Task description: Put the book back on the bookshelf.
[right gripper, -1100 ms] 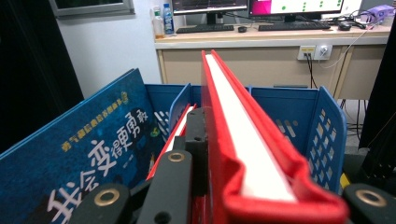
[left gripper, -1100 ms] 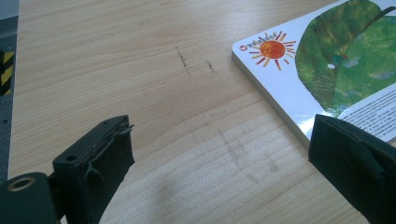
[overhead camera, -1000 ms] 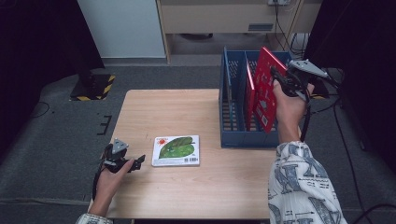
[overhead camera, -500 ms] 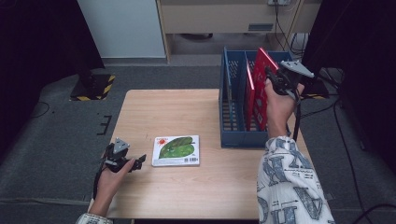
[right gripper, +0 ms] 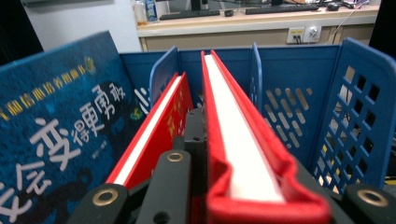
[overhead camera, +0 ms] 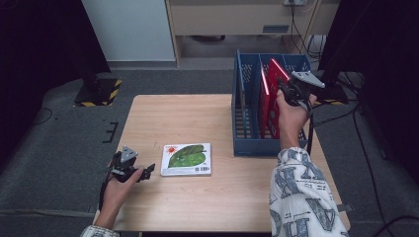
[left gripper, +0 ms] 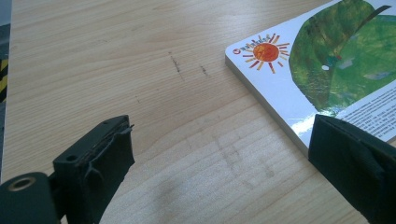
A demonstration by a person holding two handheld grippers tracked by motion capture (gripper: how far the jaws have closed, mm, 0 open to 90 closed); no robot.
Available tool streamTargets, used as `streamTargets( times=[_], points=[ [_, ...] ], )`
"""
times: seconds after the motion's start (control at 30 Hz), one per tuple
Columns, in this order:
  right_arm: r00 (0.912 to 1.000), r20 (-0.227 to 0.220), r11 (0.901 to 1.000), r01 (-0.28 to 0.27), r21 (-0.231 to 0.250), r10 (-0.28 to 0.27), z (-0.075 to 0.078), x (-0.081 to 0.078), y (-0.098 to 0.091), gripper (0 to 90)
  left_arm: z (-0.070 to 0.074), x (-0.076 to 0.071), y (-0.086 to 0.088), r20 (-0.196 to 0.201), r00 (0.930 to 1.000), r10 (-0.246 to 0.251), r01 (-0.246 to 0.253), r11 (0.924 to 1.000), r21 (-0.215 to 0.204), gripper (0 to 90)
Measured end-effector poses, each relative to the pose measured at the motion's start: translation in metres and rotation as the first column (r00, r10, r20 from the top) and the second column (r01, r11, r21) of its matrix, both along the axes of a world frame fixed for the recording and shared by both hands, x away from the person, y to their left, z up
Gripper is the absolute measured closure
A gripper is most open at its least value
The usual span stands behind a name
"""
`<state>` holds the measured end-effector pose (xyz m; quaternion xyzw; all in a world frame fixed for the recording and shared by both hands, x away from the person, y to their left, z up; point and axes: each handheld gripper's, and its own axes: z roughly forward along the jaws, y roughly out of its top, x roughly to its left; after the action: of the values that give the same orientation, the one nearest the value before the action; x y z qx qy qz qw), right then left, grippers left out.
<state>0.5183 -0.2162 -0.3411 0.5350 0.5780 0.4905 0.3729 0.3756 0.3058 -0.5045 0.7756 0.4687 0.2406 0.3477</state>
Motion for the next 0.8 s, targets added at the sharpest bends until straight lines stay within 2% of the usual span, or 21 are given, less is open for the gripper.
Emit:
streamTargets(
  times=[0.43,0.8],
  points=[
    [0.9989,-0.042,0.9995,-0.021,-0.025,0.020,-0.016,0.000,0.002,78.5,0.000,0.000,-0.001,-0.004,1.0000,-0.005,0.005,1.0000,0.003,5.8],
    [0.9967,-0.077,0.9988,-0.029,-0.039,0.026,-0.022,-0.011,-0.001,78.2,0.000,0.000,-0.002,-0.003,1.0000,-0.009,0.009,0.9999,0.007,5.9]
  ],
)
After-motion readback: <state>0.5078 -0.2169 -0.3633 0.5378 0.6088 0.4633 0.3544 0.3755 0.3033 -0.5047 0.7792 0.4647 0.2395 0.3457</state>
